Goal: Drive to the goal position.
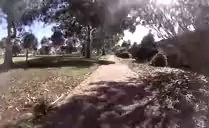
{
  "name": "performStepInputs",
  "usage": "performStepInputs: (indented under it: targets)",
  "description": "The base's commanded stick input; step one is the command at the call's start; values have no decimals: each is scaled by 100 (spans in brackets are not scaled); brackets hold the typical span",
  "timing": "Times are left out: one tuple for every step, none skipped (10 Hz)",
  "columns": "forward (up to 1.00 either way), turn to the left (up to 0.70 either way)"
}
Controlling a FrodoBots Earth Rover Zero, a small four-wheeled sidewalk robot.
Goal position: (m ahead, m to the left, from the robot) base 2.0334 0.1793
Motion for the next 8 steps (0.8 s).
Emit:
performStepInputs:
  targets:
    - [58,-57]
    - [58,-55]
    - [58,-53]
    - [58,-38]
    - [58,-18]
    - [58,0]
    - [58,0]
    - [58,0]
